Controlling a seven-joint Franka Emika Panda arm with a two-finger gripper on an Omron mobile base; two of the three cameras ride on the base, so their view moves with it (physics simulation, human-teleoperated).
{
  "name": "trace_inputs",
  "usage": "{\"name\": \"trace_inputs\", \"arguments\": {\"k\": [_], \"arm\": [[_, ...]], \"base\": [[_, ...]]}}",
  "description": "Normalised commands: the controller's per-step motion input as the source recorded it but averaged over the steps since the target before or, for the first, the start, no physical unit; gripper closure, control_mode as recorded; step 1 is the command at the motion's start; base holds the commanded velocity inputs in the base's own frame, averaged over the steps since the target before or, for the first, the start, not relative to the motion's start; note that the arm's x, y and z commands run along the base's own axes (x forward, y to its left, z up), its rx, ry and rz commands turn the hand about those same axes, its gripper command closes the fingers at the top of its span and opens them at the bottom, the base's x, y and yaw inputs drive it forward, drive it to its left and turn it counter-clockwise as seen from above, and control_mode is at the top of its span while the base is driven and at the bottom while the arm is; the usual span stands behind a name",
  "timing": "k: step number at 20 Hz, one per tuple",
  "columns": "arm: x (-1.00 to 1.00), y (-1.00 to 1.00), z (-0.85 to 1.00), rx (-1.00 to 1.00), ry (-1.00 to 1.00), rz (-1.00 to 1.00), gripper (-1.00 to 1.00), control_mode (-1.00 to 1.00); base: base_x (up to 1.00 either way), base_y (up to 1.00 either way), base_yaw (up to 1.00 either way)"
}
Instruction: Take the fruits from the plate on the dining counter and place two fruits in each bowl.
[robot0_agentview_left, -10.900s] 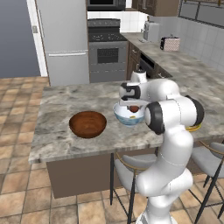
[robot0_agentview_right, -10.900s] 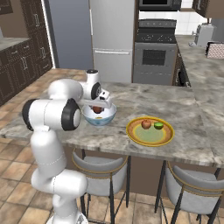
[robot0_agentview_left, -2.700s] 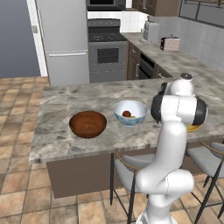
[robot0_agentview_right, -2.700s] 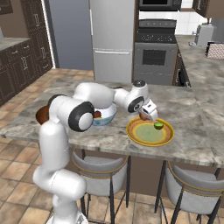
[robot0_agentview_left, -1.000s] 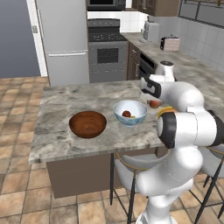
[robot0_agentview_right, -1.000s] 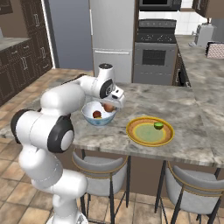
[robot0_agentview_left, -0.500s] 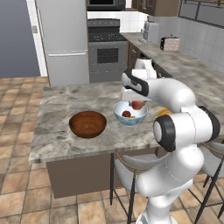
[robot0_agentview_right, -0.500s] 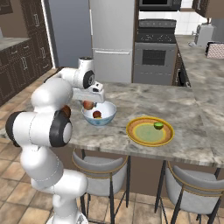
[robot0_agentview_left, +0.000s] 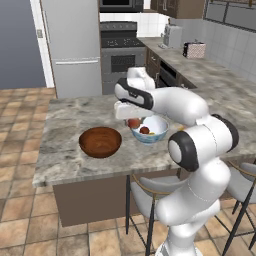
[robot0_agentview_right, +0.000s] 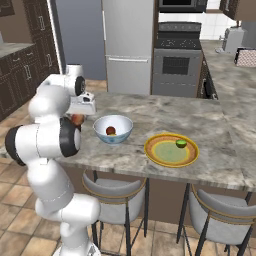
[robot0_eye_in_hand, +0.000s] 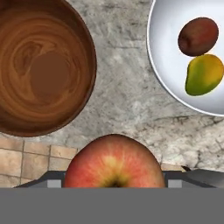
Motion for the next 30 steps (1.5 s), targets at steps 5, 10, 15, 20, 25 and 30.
{"name": "trace_inputs", "arguments": {"k": [5,10,15,20,25,30], "arm": [[-0.05,0.61,-0.39,0.01,-0.06,0.15,1.0,-1.0],[0.0,0.44,-0.32,0.08,-0.13,0.11,1.0,-1.0],[0.04,0.57,-0.1,0.0,0.0,0.08,1.0,-1.0],[0.24,0.44,-0.21,0.0,-0.03,0.03,1.0,-1.0],[0.22,0.17,-0.28,0.0,0.0,0.0,1.0,-1.0],[0.0,0.0,-0.34,0.0,0.0,0.0,1.0,-1.0]], "base": [[0.0,0.0,0.0],[0.0,0.0,0.0],[0.0,0.0,0.0],[0.0,0.0,0.0],[0.0,0.0,0.0],[0.0,0.0,0.0]]}}
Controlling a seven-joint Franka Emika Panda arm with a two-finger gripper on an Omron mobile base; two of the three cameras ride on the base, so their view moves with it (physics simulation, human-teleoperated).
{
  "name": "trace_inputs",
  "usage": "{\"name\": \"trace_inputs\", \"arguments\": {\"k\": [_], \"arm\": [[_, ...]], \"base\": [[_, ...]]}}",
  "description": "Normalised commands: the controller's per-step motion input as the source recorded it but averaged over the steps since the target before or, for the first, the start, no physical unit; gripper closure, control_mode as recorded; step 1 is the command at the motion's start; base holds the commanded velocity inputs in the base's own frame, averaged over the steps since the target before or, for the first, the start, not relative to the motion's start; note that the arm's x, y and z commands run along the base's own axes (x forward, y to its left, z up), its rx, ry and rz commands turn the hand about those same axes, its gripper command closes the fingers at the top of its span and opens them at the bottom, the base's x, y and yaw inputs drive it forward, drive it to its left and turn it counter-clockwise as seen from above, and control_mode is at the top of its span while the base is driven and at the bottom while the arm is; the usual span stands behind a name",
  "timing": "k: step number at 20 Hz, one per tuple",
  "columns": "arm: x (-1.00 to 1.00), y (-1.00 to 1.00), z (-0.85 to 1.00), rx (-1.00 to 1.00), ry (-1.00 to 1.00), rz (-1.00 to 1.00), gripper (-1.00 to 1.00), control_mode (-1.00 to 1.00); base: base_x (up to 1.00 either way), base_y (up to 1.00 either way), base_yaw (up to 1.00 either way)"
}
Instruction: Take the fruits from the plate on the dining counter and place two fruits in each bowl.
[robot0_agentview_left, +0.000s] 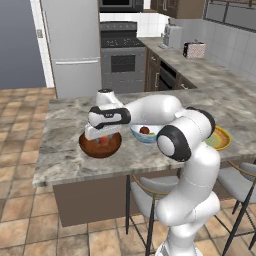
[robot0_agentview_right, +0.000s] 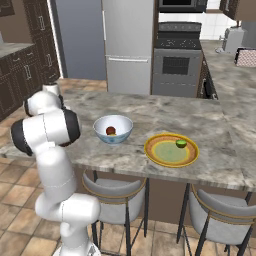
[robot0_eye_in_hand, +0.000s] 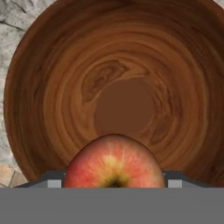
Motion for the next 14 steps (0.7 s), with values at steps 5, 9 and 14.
{"name": "trace_inputs", "arguments": {"k": [5,9,14], "arm": [[0.03,0.01,-0.26,0.0,0.0,0.0,1.0,-1.0],[0.02,0.02,-0.29,0.0,0.0,0.0,1.0,-1.0],[0.05,0.07,-0.11,0.0,0.0,0.0,-1.0,-1.0]], "base": [[0.0,0.0,0.0],[0.0,0.0,0.0],[0.0,0.0,0.0]]}}
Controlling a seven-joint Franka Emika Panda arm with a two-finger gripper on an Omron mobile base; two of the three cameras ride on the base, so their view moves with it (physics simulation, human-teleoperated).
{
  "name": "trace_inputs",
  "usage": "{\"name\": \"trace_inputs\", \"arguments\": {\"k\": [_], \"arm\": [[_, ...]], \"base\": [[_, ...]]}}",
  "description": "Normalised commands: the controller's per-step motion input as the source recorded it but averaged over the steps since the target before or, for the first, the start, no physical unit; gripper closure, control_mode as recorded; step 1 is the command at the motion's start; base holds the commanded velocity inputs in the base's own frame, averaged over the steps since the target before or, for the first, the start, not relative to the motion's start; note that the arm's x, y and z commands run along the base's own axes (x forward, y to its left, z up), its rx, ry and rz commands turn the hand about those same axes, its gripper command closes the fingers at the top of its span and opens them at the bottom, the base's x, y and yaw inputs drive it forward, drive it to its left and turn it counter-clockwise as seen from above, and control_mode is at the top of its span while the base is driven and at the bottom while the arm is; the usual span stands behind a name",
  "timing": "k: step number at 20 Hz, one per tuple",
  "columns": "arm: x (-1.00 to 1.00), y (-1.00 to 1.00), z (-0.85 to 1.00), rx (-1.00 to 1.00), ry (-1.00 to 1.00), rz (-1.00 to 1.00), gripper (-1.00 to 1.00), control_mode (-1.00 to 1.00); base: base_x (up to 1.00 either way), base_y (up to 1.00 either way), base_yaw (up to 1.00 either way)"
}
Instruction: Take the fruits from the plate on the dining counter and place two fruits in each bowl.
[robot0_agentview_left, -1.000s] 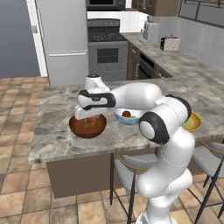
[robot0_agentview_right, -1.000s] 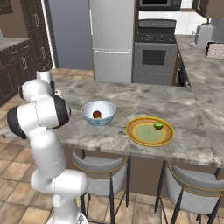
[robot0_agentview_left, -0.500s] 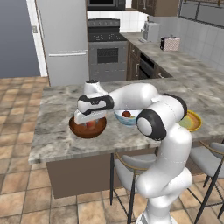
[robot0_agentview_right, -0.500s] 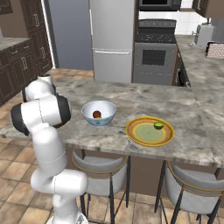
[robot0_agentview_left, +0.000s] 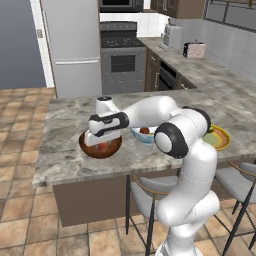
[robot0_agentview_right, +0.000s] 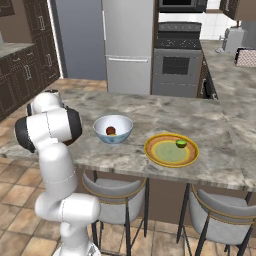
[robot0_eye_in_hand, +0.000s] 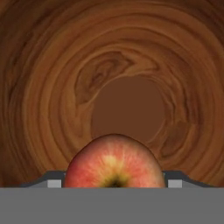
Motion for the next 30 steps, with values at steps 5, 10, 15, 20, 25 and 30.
{"name": "trace_inputs", "arguments": {"k": [5,10,15,20,25,30], "arm": [[0.0,0.01,0.0,0.0,0.0,0.0,-1.0,-1.0],[0.0,0.0,0.01,0.0,0.0,0.0,-1.0,-1.0],[0.0,-0.01,0.26,0.0,-0.01,0.0,-1.0,-1.0],[-0.09,-0.23,0.63,0.0,-0.01,0.0,-1.0,-1.0],[-0.06,-0.67,0.51,0.0,0.0,0.0,-1.0,-1.0],[-0.31,-0.85,0.12,0.0,-0.08,-0.05,-1.0,-1.0]], "base": [[0.0,0.0,0.0],[0.0,0.0,0.0],[0.0,0.0,0.0],[0.0,0.0,0.0],[0.0,0.0,0.0],[0.0,0.0,0.0]]}}
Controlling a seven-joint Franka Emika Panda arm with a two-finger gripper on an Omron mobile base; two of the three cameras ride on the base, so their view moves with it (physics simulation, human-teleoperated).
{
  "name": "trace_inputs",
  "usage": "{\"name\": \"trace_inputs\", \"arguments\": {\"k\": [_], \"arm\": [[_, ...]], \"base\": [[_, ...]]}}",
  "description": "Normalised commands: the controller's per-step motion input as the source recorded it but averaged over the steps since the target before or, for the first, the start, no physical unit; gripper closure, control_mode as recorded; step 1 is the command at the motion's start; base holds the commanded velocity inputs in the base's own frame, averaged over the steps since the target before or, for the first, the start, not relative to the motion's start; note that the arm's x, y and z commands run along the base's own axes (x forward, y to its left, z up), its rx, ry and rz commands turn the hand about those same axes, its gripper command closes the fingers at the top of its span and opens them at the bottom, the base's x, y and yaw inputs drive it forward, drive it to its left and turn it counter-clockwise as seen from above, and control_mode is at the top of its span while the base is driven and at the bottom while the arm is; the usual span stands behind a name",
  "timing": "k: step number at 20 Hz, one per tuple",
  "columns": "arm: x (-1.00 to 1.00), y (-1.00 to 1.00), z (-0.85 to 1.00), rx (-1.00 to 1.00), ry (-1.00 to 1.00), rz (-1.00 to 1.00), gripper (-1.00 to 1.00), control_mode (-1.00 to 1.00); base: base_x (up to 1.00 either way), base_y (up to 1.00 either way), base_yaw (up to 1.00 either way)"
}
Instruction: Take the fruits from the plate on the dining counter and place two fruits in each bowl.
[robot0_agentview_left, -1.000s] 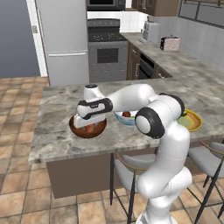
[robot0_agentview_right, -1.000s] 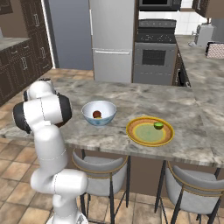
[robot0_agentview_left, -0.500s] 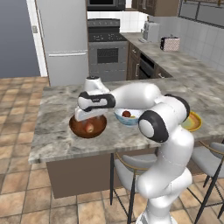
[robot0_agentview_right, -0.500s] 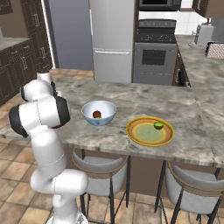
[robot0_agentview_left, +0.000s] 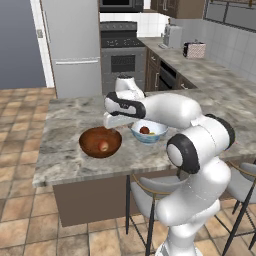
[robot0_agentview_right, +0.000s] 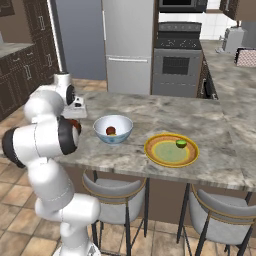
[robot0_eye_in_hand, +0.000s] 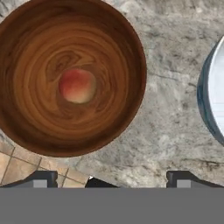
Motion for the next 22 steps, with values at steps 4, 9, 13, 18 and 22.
{"name": "trace_inputs", "arguments": {"k": [4,9,13,18,22], "arm": [[-0.26,-0.89,0.06,0.0,-0.22,-0.09,-1.0,-1.0],[-0.06,-0.94,0.24,0.0,-0.09,-0.16,-1.0,-1.0],[0.0,-1.0,0.33,0.02,0.0,-0.14,-1.0,-1.0],[0.0,-1.0,0.14,0.04,0.01,-0.19,-1.0,-1.0],[0.0,-1.0,0.0,0.0,0.0,-0.21,-1.0,-1.0]], "base": [[0.0,0.0,0.0],[0.0,0.0,0.0],[0.0,0.0,0.0],[0.0,0.0,0.0],[0.0,0.0,0.0]]}}
